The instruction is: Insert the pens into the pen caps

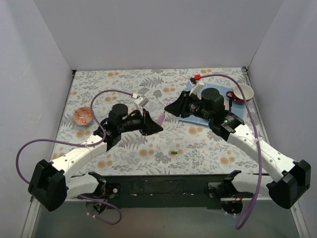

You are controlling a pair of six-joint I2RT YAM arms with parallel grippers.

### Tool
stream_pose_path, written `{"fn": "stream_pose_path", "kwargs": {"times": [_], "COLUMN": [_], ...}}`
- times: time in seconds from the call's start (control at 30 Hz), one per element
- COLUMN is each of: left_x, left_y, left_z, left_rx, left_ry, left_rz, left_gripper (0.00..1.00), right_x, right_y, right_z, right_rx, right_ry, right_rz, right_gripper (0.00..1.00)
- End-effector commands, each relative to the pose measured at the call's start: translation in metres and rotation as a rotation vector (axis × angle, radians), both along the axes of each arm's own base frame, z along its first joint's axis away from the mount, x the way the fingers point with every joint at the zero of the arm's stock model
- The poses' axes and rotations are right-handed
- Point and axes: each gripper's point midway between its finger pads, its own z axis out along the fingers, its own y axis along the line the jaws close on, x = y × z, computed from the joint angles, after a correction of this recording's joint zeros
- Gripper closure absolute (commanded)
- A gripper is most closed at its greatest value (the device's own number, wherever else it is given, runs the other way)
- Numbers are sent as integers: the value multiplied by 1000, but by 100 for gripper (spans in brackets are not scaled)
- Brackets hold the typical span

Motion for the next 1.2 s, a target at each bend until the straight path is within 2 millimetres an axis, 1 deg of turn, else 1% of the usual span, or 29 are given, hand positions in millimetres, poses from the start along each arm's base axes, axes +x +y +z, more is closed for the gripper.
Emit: {"fn": "stream_pose_path", "kwargs": {"times": [0.0, 0.07, 0.1, 0.27, 0.47, 0.53, 0.57, 0.7, 0.87, 0.9, 0.93, 1.17], "left_x": [1, 2, 3, 3, 0, 0, 0, 1, 3, 4, 4, 5], "left_y": [-2, 0, 1, 7, 6, 6, 6, 7, 10, 10, 10, 9], "left_z": [19, 20, 23, 28, 29, 27, 28, 29, 31, 31, 32, 31], "left_rx": [-38, -39, -43, -50, -51, -48, -49, -49, -48, -48, -49, -47], "left_ry": [-38, -45, -58, -95, -106, -104, -105, -115, -132, -134, -135, -133], "left_rz": [5, 18, 33, 58, 43, 39, 39, 50, 69, 73, 73, 73], "left_gripper": [100, 100, 100, 100, 100, 100, 100, 100, 100, 100, 100, 100], "right_x": [7, 7, 8, 9, 16, 17, 22, 23, 20, 15, 11, -4], "right_y": [19, 24, 25, 27, 27, 28, 26, 26, 29, 31, 33, 44], "right_z": [33, 33, 33, 31, 40, 40, 38, 34, 28, 23, 22, 8], "right_rx": [43, 36, 31, 21, 22, 13, 5, -8, -4, -1, 10, 22], "right_ry": [-87, -96, -99, -102, -113, -108, -108, -97, -79, -65, -57, -11], "right_rz": [-15, -23, -25, -43, -75, -74, -101, -102, -86, -59, -46, -4], "right_gripper": [99, 99, 99, 99, 99, 99, 99, 99, 99, 99, 99, 99]}}
